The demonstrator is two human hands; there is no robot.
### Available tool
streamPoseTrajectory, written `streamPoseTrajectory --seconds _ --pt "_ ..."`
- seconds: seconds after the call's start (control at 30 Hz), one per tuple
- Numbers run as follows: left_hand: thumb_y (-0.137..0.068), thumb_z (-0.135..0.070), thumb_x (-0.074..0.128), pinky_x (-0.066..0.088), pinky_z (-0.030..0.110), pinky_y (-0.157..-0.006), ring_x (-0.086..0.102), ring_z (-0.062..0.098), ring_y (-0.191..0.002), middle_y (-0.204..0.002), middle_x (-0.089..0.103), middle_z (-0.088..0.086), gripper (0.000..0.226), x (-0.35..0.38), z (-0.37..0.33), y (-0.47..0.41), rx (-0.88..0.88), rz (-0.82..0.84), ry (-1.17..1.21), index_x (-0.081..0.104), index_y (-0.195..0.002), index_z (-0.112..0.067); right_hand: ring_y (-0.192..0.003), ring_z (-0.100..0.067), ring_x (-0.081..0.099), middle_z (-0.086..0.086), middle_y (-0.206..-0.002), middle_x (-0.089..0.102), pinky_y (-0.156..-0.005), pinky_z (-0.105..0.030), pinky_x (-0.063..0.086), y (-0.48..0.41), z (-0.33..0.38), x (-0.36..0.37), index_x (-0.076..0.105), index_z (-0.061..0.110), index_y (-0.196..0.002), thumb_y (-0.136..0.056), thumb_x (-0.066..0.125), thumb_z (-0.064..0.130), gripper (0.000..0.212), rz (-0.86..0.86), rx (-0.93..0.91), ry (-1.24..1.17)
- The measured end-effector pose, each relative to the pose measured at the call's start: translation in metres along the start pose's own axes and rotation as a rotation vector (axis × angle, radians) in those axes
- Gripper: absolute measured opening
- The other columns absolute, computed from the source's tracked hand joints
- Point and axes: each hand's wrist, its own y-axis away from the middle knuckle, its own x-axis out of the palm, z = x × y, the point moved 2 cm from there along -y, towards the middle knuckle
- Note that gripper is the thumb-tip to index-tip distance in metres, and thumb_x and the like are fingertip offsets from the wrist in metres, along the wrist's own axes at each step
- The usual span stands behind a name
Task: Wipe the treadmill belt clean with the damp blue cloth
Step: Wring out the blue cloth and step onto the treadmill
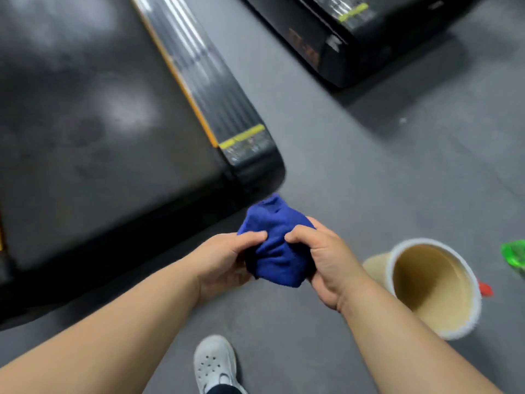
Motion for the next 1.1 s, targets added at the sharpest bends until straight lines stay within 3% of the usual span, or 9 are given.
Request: streamPoseTrajectory --seconds 0.1,0.17,0.3,0.4,0.57,0.7,0.8,1.0,1.1 --pt "-0.087 -0.012 0.061 0.051 0.027 -0.072 0.064 0.020 -0.091 -0.110 0.068 0.015 0.022 -0.073 -0.035 0.034 0.167 -0.107 0.107 0.064 -0.108 -0.009 -0.087 -0.024 0.062 -0.018 -0.098 0.067 -0.080 -0.038 0.045 -0.016 0.010 0.083 0.060 0.006 -0.102 -0.060 0.064 0.015 0.043 0.092 0.044 0.019" --pt "-0.088 -0.002 0.059 0.055 0.029 -0.070 0.066 0.021 -0.088 -0.107 0.067 0.015 0.021 -0.113 -0.060 0.061 0.243 -0.165 0.174 0.058 -0.109 -0.006 -0.096 -0.025 0.062 -0.020 -0.112 0.065 -0.084 -0.037 0.045 -0.024 0.013 0.138 0.057 0.002 -0.116 -0.064 0.064 0.017 0.054 0.208 0.123 0.009" --pt "-0.064 -0.031 0.077 0.052 0.031 -0.074 0.068 0.016 -0.095 -0.114 0.066 0.001 0.062 -0.187 -0.097 0.093 0.288 -0.324 0.088 0.052 -0.121 -0.023 -0.093 -0.028 0.061 -0.023 -0.110 0.065 -0.081 -0.037 0.047 -0.042 0.022 0.230 0.054 -0.002 -0.117 -0.062 0.060 0.011 0.057 0.288 0.144 0.104" --pt "-0.064 -0.040 0.075 0.052 0.038 -0.090 0.065 0.019 -0.106 -0.116 0.068 0.000 0.060 -0.223 -0.114 0.102 0.208 -0.165 0.130 0.059 -0.121 -0.029 -0.099 -0.032 0.063 -0.022 -0.112 0.066 -0.089 -0.041 0.048 -0.058 0.029 0.279 0.059 0.003 -0.116 -0.069 0.056 0.007 0.048 0.360 0.143 0.141" --pt "-0.084 -0.012 0.062 0.054 0.034 -0.079 0.067 0.020 -0.094 -0.107 0.071 0.009 0.024 -0.259 -0.130 0.098 0.250 -0.215 0.270 0.068 -0.107 -0.015 -0.092 -0.026 0.067 -0.020 -0.106 0.069 -0.078 -0.035 0.054 -0.099 0.047 0.311 0.065 0.006 -0.107 -0.087 0.053 0.003 0.023 0.285 0.102 0.362" --pt "-0.073 -0.008 0.061 0.053 0.045 -0.086 0.068 0.026 -0.093 -0.102 0.072 0.012 0.034 -0.275 -0.142 0.097 0.263 -0.310 0.392 0.067 -0.106 -0.013 -0.103 -0.030 0.065 -0.017 -0.113 0.068 -0.090 -0.042 0.052 -0.117 0.052 0.344 0.058 0.009 -0.120 -0.085 0.063 0.015 0.036 0.521 0.351 0.319" --pt "-0.066 -0.015 0.065 0.050 0.047 -0.091 0.066 0.029 -0.102 -0.108 0.070 0.012 0.052 -0.282 -0.159 0.107 0.273 -0.353 0.451 0.058 -0.118 -0.014 -0.103 -0.030 0.066 -0.016 -0.111 0.069 -0.091 -0.039 0.052 -0.118 0.071 0.369 0.063 0.008 -0.115 -0.082 0.064 0.004 0.033 0.633 0.392 0.450" --pt "-0.074 -0.013 0.064 0.051 0.037 -0.085 0.066 0.025 -0.103 -0.111 0.069 0.012 0.037 -0.265 -0.205 0.146 0.195 -0.352 0.541 0.065 -0.111 -0.012 -0.082 -0.022 0.068 -0.013 -0.091 0.072 -0.071 -0.030 0.054 -0.108 0.130 0.396 0.067 0.009 -0.095 -0.082 0.052 -0.007 0.026 0.520 0.345 0.669" --pt "-0.082 -0.006 0.060 0.052 0.030 -0.076 0.066 0.022 -0.097 -0.110 0.068 0.015 0.034 -0.268 -0.243 0.167 0.268 -0.419 0.563 0.061 -0.115 -0.008 -0.088 -0.025 0.067 -0.016 -0.100 0.070 -0.079 -0.036 0.053 -0.107 0.162 0.423 0.065 0.009 -0.103 -0.086 0.050 -0.003 0.025 0.516 0.322 0.624"
